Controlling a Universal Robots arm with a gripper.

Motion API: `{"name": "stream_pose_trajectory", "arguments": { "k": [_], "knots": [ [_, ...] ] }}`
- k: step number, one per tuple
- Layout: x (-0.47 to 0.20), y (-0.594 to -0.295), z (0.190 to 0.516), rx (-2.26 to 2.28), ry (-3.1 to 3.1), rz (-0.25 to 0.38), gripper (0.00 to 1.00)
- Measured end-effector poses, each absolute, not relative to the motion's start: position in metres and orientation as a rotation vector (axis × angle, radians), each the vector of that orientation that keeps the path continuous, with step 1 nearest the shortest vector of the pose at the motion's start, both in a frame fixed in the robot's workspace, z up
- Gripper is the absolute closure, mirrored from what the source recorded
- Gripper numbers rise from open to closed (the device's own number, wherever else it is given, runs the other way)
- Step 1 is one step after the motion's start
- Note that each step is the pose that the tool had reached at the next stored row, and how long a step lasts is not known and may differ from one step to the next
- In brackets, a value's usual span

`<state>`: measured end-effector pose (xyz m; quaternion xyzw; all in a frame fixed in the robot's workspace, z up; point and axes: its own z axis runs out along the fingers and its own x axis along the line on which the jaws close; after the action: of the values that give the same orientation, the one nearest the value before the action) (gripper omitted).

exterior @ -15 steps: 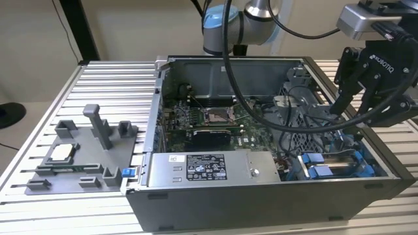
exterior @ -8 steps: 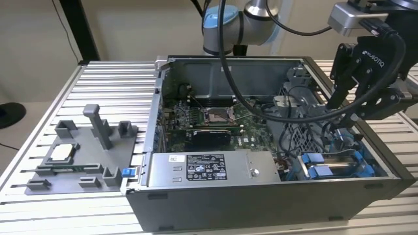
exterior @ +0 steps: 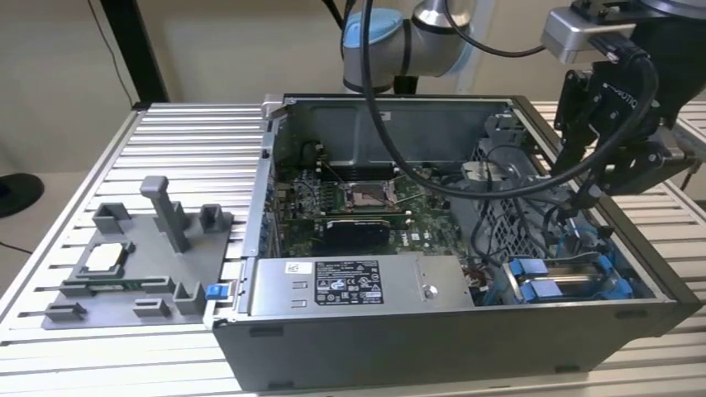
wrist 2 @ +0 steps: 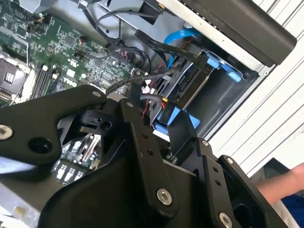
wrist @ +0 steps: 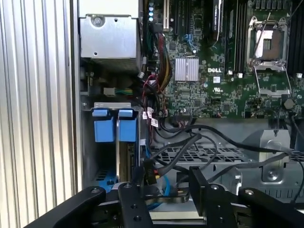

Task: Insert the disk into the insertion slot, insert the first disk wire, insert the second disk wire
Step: 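Insert the disk into the insertion slot, then insert the first disk wire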

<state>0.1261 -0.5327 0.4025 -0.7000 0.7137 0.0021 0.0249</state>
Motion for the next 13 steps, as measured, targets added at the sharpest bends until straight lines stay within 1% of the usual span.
{"name": "stream_pose_trajectory", "arguments": {
  "k": [4,13],
  "knots": [
    [0.1247,-0.5285,0.4,-2.151,2.186,-0.031,0.0],
    [0.1247,-0.5361,0.4059,-2.153,2.188,-0.028,0.0]
  ]
}}
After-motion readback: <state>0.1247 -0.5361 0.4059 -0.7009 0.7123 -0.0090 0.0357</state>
